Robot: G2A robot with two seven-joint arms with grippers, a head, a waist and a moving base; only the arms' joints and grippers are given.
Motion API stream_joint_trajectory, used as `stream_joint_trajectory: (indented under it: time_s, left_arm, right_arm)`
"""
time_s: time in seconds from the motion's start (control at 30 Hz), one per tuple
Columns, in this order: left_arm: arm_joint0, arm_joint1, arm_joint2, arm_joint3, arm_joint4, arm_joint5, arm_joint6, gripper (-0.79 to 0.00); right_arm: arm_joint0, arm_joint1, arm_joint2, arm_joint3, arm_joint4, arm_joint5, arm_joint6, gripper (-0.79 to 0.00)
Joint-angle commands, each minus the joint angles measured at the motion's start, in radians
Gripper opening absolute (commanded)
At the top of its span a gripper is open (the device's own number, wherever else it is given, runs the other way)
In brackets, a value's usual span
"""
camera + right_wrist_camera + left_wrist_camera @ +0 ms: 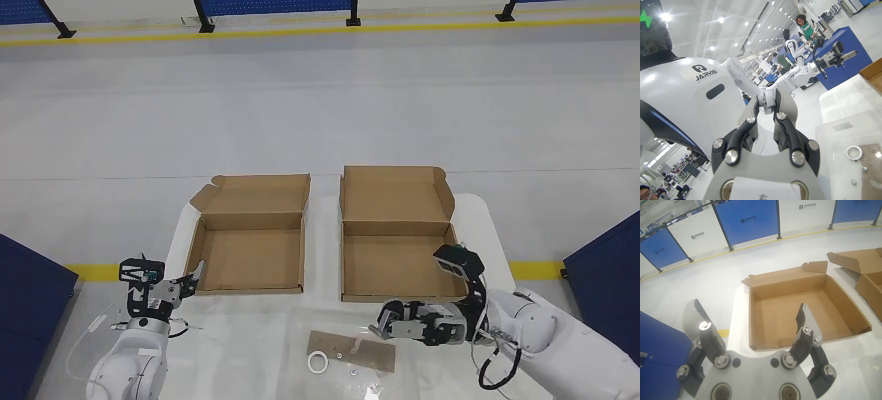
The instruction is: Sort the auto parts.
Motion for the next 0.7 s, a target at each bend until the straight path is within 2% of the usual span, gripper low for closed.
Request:
stream_joint_trajectory:
  time_s: [0.0,0.43,0.67]
  left_arm:
    - [0.0,0.0,0.0,0.0,0.0,0.0,0.0,0.0]
    - [0.0,0.0,0.0,0.0,0.0,0.0,0.0,0.0]
    - [0.0,0.0,0.0,0.0,0.0,0.0,0.0,0.0]
  right_arm:
    - [0.001,-0.004,0.011,-0.032,0.073,-0.004,0.019,-0.785]
    - [0.027,-0.022,-0.001,-0.169,0.305,-0.003,0.03,-0.785]
    - [0.027,-0.022,-0.001,-0.169,0.305,-0.003,0.03,-0.785]
